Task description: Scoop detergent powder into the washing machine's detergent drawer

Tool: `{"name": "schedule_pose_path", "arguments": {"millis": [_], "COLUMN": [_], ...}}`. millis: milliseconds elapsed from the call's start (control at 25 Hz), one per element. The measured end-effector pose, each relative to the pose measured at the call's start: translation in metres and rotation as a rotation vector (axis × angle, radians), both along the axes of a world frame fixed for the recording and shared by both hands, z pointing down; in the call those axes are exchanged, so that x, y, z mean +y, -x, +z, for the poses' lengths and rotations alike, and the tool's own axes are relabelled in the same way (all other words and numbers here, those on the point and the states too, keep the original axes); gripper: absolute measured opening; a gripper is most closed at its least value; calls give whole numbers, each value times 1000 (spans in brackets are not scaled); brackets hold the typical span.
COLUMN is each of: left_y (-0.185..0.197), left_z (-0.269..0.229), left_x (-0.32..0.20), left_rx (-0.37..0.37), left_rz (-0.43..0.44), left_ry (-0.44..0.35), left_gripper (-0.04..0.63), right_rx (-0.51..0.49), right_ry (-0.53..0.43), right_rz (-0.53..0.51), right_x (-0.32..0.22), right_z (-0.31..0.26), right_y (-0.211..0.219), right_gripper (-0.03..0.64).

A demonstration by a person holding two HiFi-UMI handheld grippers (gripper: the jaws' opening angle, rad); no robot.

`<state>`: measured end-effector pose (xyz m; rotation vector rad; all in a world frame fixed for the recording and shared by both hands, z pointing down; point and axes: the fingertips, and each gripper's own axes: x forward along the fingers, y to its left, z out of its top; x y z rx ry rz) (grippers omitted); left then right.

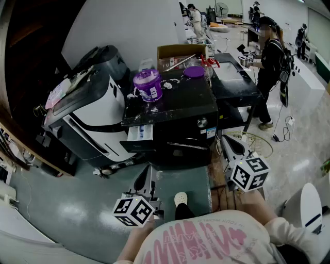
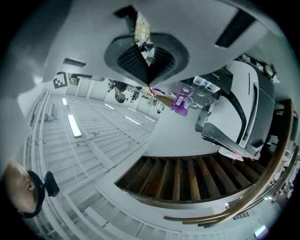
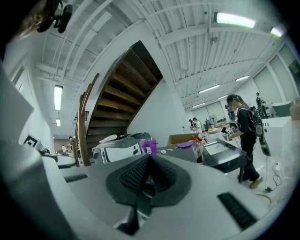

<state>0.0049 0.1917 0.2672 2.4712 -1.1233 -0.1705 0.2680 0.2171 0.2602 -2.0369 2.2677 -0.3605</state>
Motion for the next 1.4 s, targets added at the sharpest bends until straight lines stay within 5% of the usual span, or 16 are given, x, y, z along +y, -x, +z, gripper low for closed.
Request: {"name": "schedule_pose_path", "arguments": {"millis": [600,1400], "left_y": [13,37], "left_z": [16,-24], "left_x": [-32,-253], "left_rx": [18,61], "left_rz": [-19,-23], "left_ry": [14,-53], "left_gripper": [0,0], "right_rx": [-35,-27], "right_ry": [-2,-5], "right_rz": [-7,-39], "right_x": [-31,-247], "right_z": [9,-20], "right_y": [9,47], "right_gripper": [-3,-3]}}
